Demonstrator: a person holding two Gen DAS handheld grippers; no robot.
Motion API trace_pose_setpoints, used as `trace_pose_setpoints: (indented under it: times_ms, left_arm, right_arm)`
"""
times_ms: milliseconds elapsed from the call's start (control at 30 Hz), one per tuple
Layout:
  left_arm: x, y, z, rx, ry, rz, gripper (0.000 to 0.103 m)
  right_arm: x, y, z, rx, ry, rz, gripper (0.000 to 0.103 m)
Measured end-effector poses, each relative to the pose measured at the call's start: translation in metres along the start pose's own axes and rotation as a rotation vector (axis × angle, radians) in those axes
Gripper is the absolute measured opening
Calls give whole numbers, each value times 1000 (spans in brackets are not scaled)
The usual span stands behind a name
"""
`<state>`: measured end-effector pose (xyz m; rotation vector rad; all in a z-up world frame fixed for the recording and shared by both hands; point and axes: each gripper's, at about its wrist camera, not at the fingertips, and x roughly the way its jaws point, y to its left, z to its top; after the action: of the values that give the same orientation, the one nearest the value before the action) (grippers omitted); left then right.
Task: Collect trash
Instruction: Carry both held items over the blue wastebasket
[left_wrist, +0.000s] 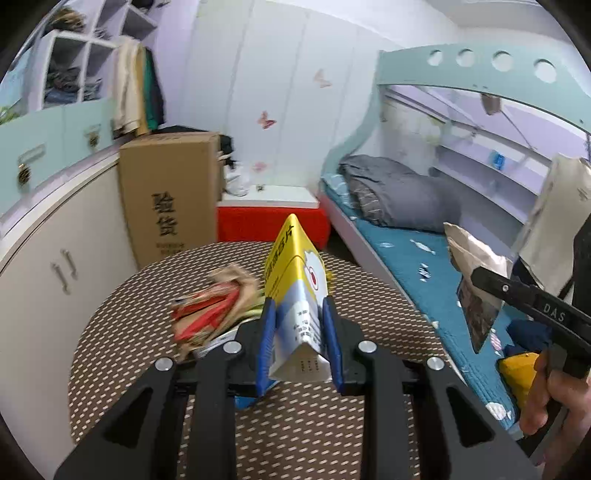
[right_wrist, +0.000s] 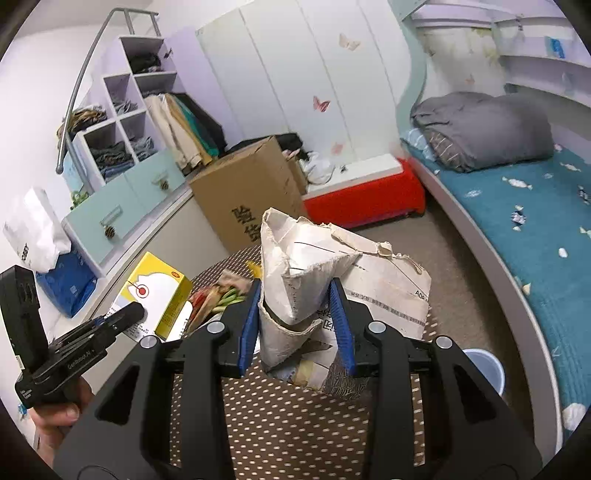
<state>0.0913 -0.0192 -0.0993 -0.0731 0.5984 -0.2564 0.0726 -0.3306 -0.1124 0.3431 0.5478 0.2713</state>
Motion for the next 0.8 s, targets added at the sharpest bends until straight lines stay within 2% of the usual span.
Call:
trace_pose_setpoints:
  times_ms: [200,367,567,800]
  left_arm:
    - [18,-45,10,45,11,-76,25]
    - [36,-81,14,78,22,-131,25]
    - [63,-118,10,112,62,-182,25]
    - [98,-159,6,155,112,-224,25]
  right_arm:
    - [-24,-46,12,50,-55,-52,35]
    - [-28,-99,9,129,-42,-122,35]
    - [-10,-171,-11,268,26,-170,35]
    - [43,-253,-56,450,161,-186,36]
